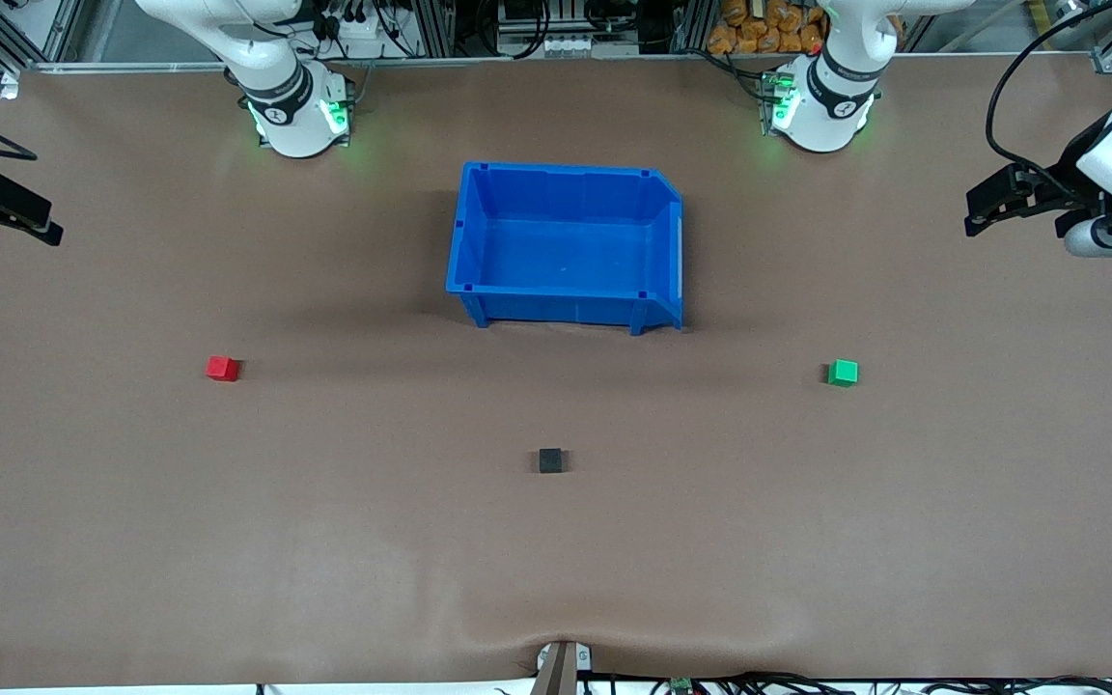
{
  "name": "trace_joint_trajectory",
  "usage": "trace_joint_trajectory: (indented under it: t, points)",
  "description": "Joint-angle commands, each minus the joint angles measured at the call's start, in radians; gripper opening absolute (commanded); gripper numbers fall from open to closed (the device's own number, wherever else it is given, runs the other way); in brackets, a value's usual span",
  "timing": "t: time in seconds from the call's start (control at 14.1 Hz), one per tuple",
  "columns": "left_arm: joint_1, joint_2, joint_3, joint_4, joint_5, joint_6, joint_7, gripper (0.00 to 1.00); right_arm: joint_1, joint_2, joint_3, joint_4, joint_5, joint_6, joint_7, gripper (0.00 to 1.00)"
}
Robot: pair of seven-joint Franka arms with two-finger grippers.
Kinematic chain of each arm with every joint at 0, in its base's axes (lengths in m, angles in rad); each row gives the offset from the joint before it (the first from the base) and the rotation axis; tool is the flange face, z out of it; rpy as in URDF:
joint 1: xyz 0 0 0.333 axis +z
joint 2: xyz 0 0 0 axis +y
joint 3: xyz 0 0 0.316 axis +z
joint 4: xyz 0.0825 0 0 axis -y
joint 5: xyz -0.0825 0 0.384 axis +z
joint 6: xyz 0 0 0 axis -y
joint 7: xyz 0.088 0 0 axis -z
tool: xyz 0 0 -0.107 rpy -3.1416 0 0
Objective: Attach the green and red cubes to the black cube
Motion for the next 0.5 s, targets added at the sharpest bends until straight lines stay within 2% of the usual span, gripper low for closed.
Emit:
trace_joint_trajectory:
  t: [0.0, 0.43]
  points:
    - [0.000, -0.008, -0.002, 0.003, 0.004, -0.012, -0.012, 1.00, -0.021, -0.007, 0.011, -0.007, 0.024, -0.008, -0.014, 1.00]
    - [-0.003, 0.021, -0.001, 0.009, -0.020, -0.010, -0.018, 1.00, -0.020, -0.007, 0.013, -0.007, 0.024, -0.006, -0.014, 1.00]
